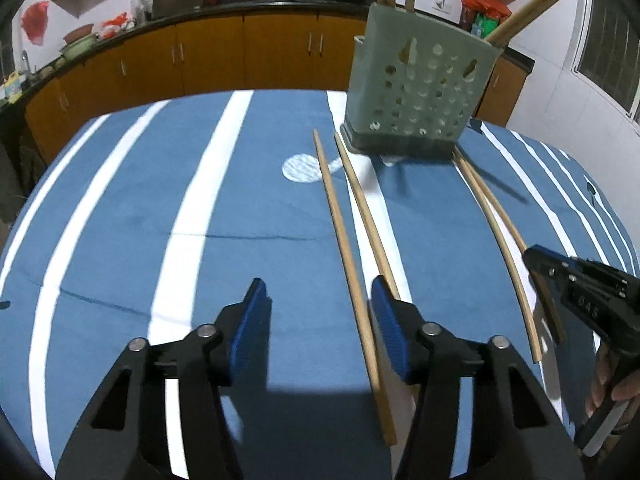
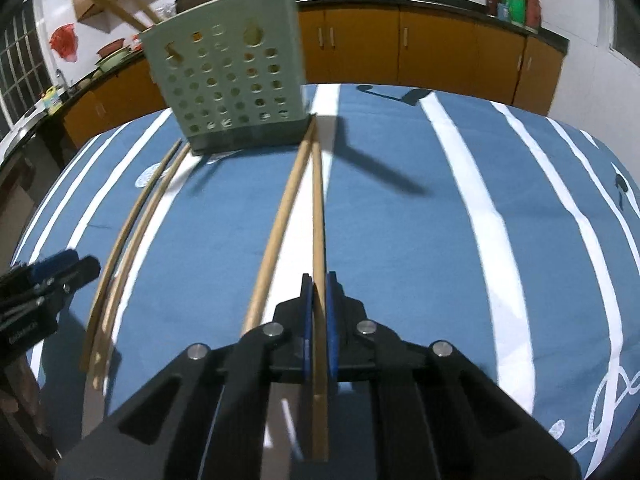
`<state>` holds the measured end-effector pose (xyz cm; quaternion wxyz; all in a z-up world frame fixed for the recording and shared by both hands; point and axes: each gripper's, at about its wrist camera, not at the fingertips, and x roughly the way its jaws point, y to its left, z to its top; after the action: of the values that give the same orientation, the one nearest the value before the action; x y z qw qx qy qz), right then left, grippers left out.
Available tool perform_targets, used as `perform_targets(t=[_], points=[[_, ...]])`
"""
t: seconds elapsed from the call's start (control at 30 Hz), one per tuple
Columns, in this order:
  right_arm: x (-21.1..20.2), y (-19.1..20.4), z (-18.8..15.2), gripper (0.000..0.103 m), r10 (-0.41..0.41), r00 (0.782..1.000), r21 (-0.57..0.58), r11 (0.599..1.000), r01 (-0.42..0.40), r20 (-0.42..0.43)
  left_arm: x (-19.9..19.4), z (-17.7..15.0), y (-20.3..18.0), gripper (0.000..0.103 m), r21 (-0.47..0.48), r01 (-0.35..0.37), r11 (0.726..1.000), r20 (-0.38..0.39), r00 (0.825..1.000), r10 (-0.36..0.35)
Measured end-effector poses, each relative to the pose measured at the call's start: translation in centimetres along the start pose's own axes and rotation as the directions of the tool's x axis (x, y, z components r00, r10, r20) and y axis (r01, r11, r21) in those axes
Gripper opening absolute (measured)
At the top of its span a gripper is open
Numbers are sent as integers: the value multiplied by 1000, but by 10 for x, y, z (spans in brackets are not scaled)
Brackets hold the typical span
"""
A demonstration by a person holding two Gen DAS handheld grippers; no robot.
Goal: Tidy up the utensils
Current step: 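Lower the right tool onto a chopstick and close it while the left tool grasps another, then hold both grasped chopsticks just above the table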
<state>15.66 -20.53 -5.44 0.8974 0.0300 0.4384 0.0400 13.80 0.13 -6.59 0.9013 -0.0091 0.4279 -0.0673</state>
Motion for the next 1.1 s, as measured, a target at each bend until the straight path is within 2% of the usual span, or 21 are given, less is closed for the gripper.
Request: perform_targets(t=[0.33,0.43,0.5,0.53,0.77,1.1], points=[[-1,-16,1,8,-32,999,37,999,32,6,6,-4,-11,34,21,35,999,-28,999,-34],[-1,-14,-1,11,-31,999,31,999,31,11,8,-3,-18,23,57,2,998,-19,1000,0],[0,-12,-1,9,-41,999,12,999,40,14,10,-2,-18,10,59,-17,998,-13,1000,18],[0,-11,-1,8,-44,999,5,999,44,15,11,-1,-15,8,54,-21,998,-13,1000,22],[4,-31,6,8,-97,995,53,994,95,29,17,14,23,7,-16,-81,997,-3,997,81],[6,-38,7,9,-103,994,61,993,101,37,18,15,34,8,-52,-60,997,3,998,60]])
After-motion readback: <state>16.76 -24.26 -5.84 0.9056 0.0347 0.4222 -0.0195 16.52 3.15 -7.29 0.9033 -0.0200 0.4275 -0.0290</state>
